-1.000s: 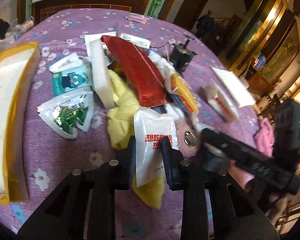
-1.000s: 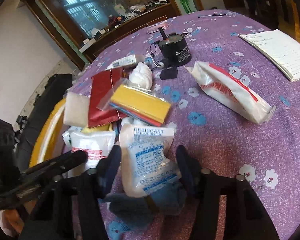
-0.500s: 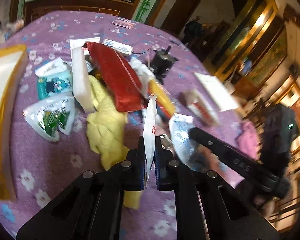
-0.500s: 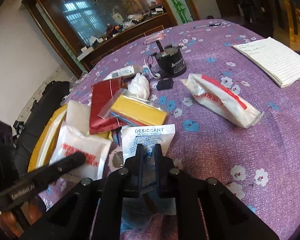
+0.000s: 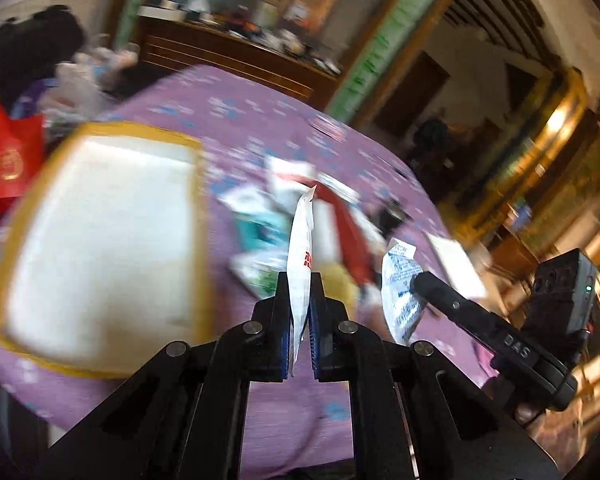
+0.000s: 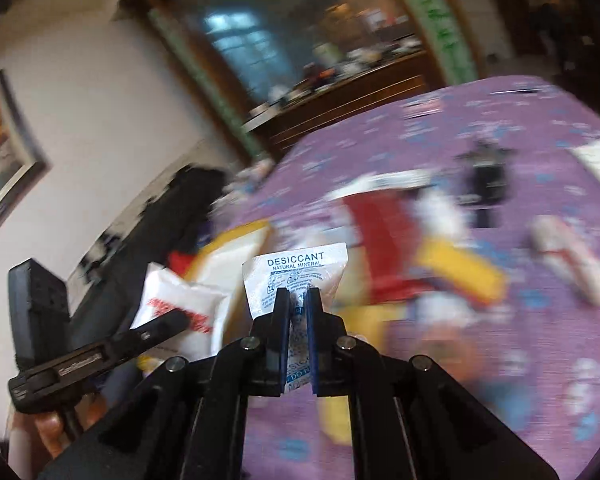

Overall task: Organize soft objects
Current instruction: 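Carry both packets into the yellow-rimmed foam tray and open both tools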

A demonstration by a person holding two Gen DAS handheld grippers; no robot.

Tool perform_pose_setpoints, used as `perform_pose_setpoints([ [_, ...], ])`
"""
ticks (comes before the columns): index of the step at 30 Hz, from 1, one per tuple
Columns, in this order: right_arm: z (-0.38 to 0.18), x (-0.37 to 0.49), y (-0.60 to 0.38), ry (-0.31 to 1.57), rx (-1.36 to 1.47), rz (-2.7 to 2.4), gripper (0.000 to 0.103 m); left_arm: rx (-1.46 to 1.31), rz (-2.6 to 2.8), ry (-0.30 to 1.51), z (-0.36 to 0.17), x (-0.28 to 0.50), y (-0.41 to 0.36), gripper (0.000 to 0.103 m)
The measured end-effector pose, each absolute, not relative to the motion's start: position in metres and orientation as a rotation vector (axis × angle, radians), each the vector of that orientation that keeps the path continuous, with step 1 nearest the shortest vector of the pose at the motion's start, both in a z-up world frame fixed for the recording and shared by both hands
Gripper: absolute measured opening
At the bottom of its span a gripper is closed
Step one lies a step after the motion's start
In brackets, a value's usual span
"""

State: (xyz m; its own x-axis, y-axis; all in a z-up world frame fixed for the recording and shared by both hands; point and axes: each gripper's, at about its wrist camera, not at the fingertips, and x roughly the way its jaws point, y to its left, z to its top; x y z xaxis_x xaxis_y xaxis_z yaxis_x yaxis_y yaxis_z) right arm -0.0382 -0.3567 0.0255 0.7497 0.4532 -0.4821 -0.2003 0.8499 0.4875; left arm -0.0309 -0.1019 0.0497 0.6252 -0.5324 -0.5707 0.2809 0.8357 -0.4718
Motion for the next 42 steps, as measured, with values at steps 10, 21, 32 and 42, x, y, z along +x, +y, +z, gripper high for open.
perform_pose_setpoints([
  [10, -0.003, 0.042, -0.217, 0.778, 0.331, 0.591, 0.005, -0.482, -0.236, 0.836, 0.004, 0.005, 0.007, 0.007],
  [21, -0.033, 0.011, -0.202, 0.887, 0.150, 0.443, 0.003, -0.391, -0.210, 0.916, -0.034, 0.005, 0.000, 0.007],
  [32, -0.038, 0.009, -0.222, 0.882, 0.230, 0.459, 0.000, -0.353, -0.271, 0.931, -0.036, 0.014, -0.016, 0.007],
  [42, -0.027, -0.010, -0.257, 0.782, 0.365, 0.582, 0.056, -0.300, -0.170, 0.804, -0.008, -0.002, -0.025, 0.063],
])
